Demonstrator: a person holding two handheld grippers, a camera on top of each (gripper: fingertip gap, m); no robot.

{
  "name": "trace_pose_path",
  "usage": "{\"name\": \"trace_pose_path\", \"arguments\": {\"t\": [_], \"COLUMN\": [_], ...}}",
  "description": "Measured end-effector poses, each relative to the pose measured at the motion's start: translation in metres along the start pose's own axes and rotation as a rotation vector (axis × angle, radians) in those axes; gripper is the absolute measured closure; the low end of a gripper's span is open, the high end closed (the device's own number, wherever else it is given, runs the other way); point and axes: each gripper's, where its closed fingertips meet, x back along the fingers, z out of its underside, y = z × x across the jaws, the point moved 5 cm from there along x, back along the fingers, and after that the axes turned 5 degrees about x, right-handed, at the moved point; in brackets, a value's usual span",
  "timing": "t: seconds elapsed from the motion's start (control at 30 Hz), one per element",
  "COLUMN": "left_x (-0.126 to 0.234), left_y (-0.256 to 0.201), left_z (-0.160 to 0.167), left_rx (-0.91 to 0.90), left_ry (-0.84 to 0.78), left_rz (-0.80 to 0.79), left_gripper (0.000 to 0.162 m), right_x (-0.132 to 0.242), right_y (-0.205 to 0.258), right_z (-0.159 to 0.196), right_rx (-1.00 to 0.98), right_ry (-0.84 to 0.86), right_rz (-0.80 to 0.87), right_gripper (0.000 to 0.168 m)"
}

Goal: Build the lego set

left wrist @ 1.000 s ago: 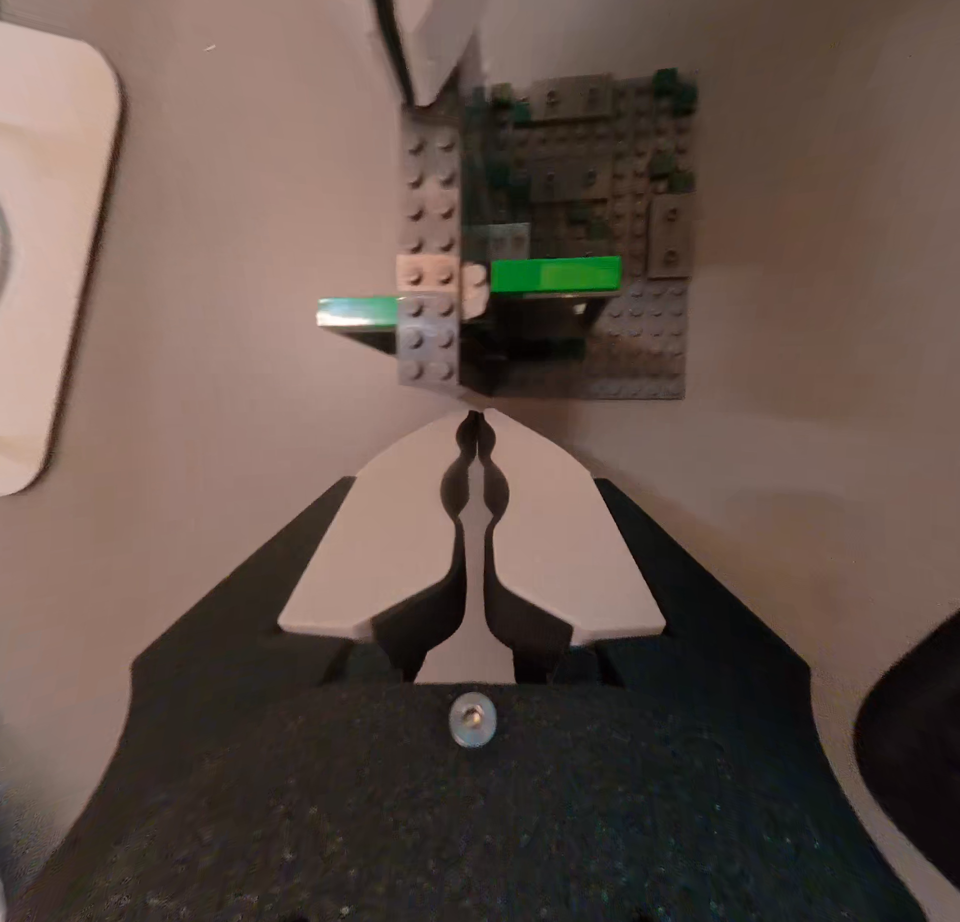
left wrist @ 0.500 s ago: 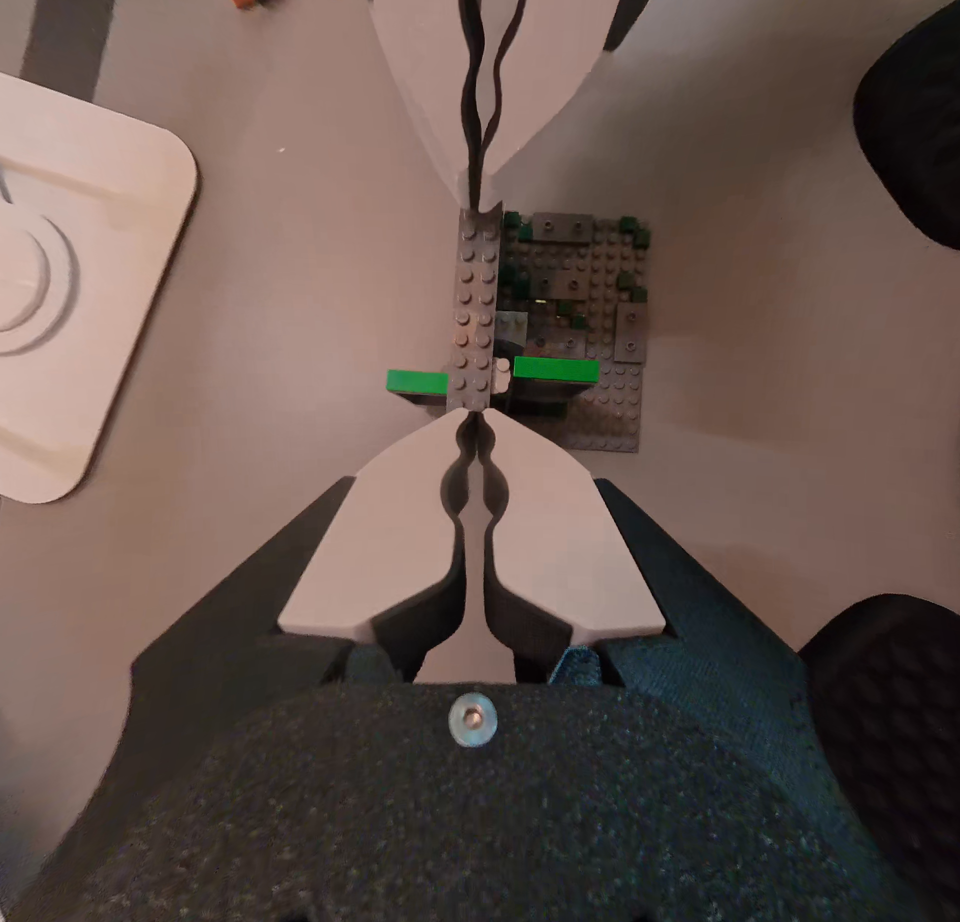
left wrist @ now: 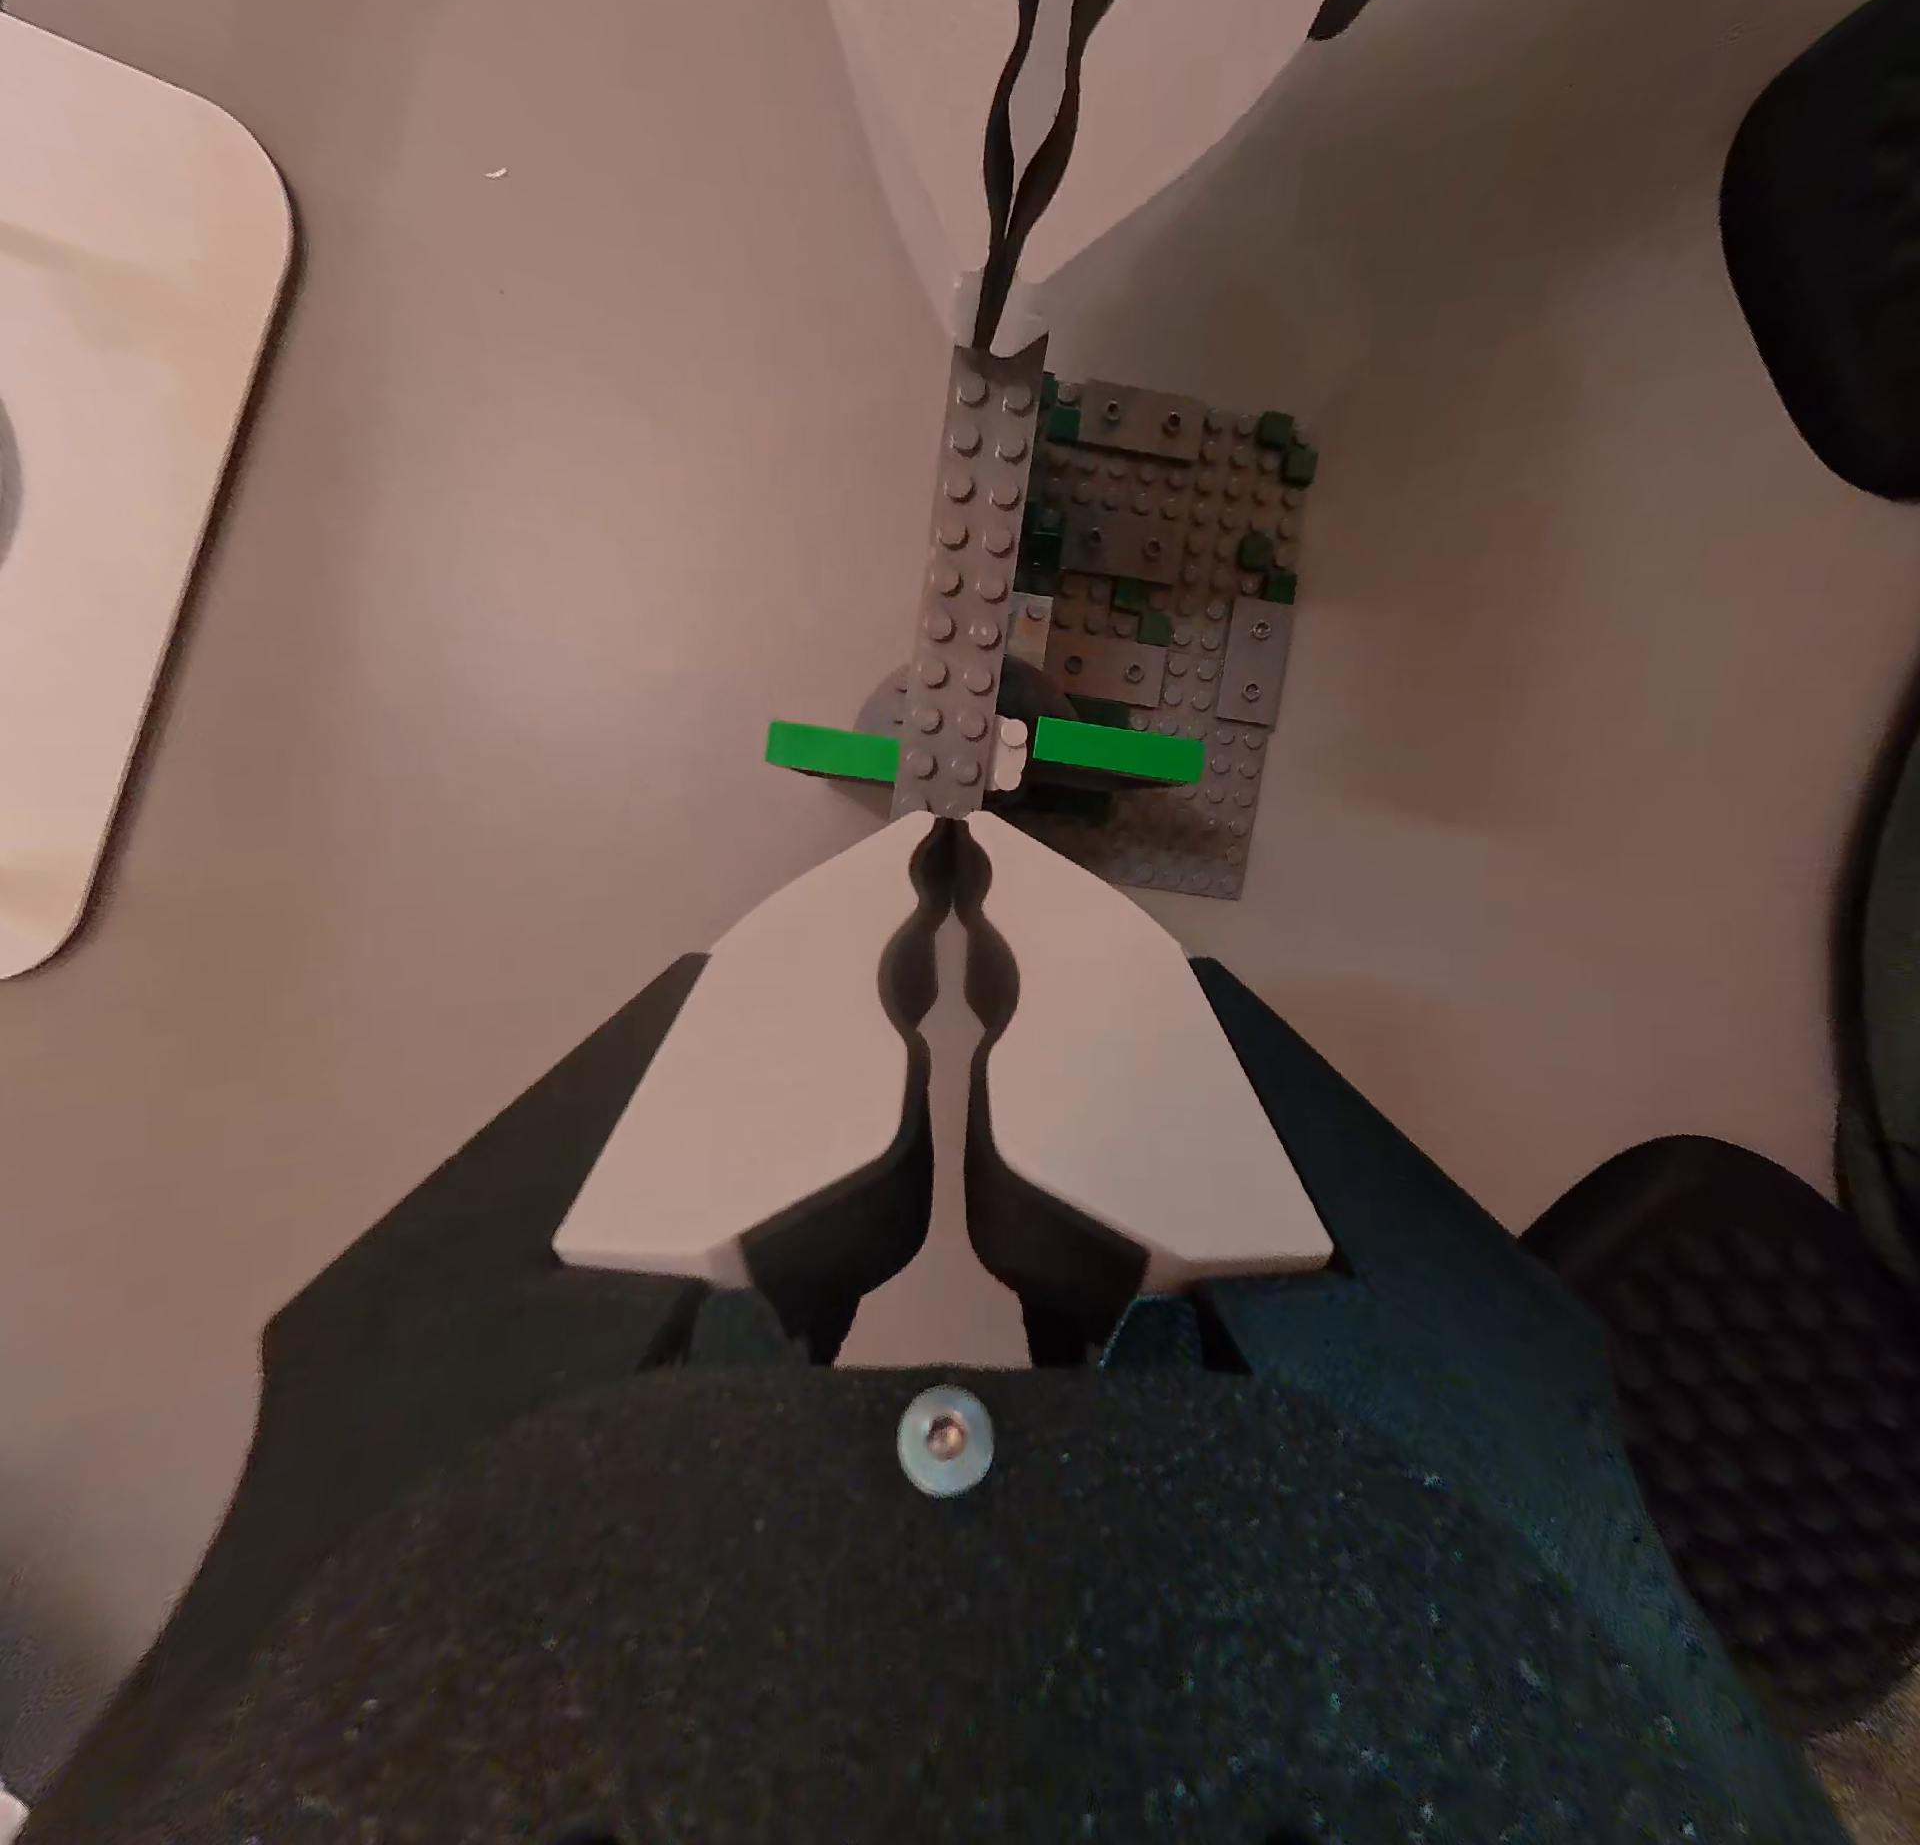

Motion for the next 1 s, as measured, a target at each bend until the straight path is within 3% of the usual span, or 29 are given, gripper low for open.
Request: {"name": "trace_pose_path", "arguments": {"t": [0.3, 0.73, 0.87, 1.0], "left_x": [0.0, 0.0, 0.014, 0.009], "left_y": [0.0, -0.001, -0.002, 0.002], "left_z": [-0.001, 0.0, -0.007, -0.004], "left_rx": [-0.025, -0.042, -0.018, -0.003], "left_ry": [0.045, -0.029, -0.158, -0.17], "left_rz": [0.019, -0.007, -0.023, -0.052], "left_gripper": [0.161, 0.162, 0.162, 0.162], "right_x": [0.0, 0.0, 0.013, 0.008], "right_y": [0.0, 0.001, -0.002, 0.003], "right_z": [0.0, 0.001, -0.002, -0.011], "right_rx": [-0.005, -0.018, -0.076, -0.037], "right_ry": [0.015, 0.023, -0.115, -0.14], "right_rz": [-0.008, 0.036, 0.093, 0.114], "right_gripper": [0.168, 0.168, 0.168, 0.168]}}
